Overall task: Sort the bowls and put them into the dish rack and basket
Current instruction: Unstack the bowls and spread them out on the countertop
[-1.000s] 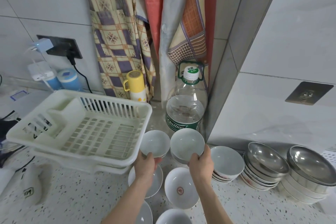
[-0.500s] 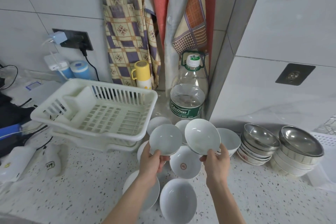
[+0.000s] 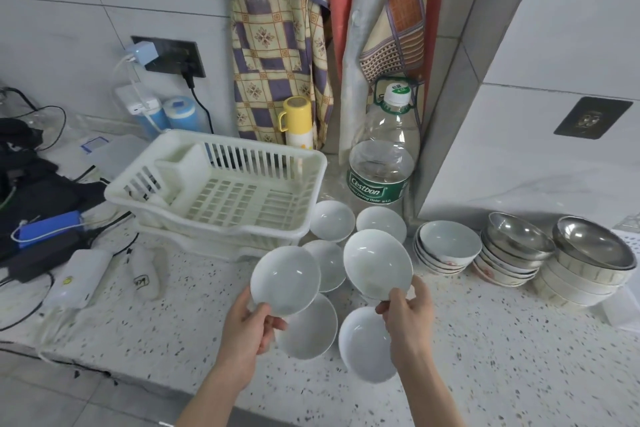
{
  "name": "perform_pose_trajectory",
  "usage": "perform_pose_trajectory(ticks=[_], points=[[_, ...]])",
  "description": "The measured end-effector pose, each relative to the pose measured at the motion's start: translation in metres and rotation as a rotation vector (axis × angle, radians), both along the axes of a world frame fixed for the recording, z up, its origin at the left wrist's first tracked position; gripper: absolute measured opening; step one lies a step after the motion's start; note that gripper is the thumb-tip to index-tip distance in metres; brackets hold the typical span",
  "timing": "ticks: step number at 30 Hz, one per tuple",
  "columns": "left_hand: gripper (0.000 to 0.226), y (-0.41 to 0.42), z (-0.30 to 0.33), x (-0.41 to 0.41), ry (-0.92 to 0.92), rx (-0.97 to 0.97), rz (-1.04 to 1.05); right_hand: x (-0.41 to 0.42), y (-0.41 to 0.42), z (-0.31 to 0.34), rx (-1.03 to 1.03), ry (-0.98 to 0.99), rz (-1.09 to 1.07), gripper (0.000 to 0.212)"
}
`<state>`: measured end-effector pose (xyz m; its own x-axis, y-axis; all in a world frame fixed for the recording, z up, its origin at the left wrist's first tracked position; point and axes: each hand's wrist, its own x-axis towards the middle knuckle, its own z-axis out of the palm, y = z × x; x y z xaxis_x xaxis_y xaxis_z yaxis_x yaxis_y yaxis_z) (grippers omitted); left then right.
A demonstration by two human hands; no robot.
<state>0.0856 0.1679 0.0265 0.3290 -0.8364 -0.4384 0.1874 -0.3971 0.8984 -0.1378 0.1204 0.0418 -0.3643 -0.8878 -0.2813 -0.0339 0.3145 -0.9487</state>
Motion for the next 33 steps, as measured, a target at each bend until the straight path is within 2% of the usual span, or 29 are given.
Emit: perform_pose_trajectory(ticks=[6,15,20,28,33], points=[[0.049,0.006,-0.015,0.088,-0.085,0.021,0.058,0.082,0.014,-0.008,0.028,-0.004,0.137,0.039],[0.055,-0.011,-0.044,0.176,-0.154,0.159,-0.085,0.197,0.028,-0.040,0.166,0.030,0.142,0.048],[0.054,-0.019,-0.054,0.200,-0.141,0.177,-0.156,0.220,0.028,-0.047,0.223,0.145,0.102,0.047],[0.057,-0.027,-0.065,0.212,-0.123,0.187,-0.198,0.240,0.027,-0.058,0.304,0.167,0.051,0.052],[0.053,-0.028,-0.070,0.215,-0.124,0.177,-0.205,0.247,0.026,-0.062,0.287,0.156,0.032,0.052]])
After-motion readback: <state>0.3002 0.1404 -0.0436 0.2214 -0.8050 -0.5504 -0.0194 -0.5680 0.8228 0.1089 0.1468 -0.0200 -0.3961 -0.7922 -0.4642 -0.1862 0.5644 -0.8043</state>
